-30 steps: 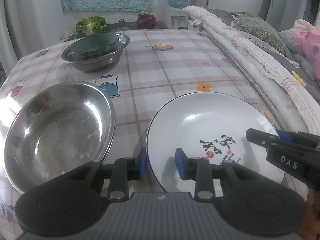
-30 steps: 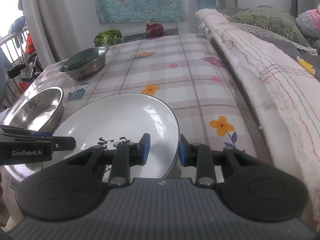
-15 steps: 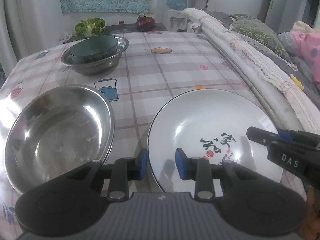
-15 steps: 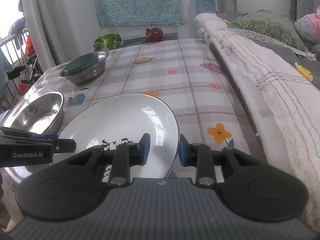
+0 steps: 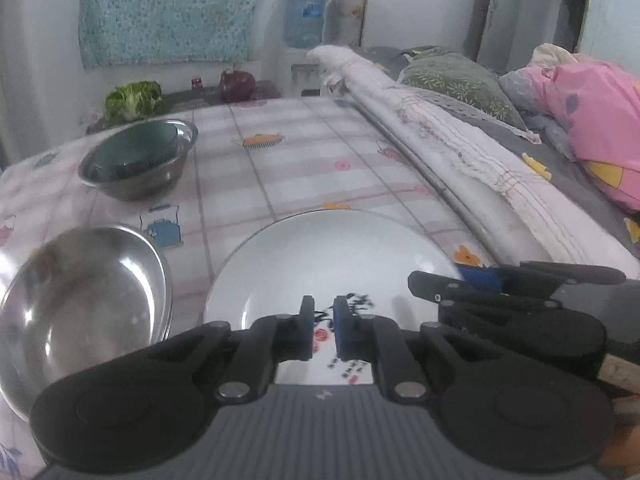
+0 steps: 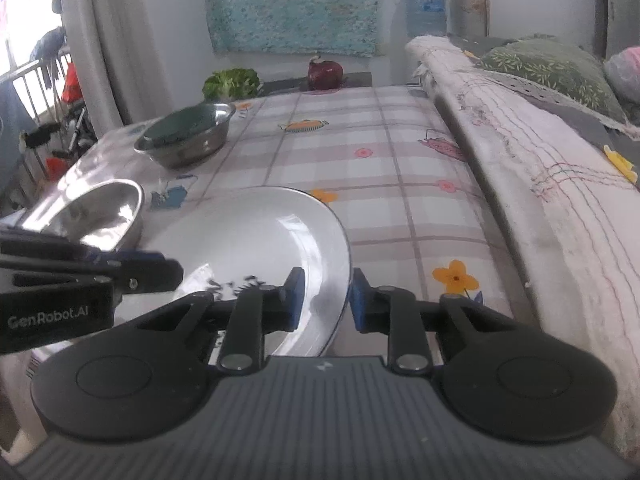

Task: Organize plates and bowls
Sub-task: 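Carry the white plate with both grippers toward the large steel bowl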

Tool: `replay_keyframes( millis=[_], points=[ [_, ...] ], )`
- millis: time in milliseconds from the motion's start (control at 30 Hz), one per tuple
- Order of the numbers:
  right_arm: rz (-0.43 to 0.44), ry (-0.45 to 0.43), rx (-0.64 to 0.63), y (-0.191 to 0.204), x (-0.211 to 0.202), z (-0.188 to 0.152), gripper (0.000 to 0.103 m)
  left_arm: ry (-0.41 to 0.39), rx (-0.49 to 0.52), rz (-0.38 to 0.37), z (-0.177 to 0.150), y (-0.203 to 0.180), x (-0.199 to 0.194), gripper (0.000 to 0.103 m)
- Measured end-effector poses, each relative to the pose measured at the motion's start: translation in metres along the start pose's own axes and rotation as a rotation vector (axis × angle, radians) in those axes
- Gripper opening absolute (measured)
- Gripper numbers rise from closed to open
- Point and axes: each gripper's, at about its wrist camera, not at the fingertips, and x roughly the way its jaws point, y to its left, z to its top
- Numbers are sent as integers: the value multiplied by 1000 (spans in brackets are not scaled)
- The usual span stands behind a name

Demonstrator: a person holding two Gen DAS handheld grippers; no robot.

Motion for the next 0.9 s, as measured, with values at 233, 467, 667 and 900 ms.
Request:
replay_keyframes(
  millis=[233,467,667,900],
  points=[
    [4,-35,99,-27,-15,3,24,-12,-52,40,-11,31,-11,36],
    [53,19,194,-42,-8,-5,29,53,-145,45,-27,52,-6,47],
    [110,71,289,-49,5,-18,30,103,-220,24,-34,60,6,45],
    [164,89,312,-46,16,-16,23,94,-261,3,-34,66,10,23]
  ],
)
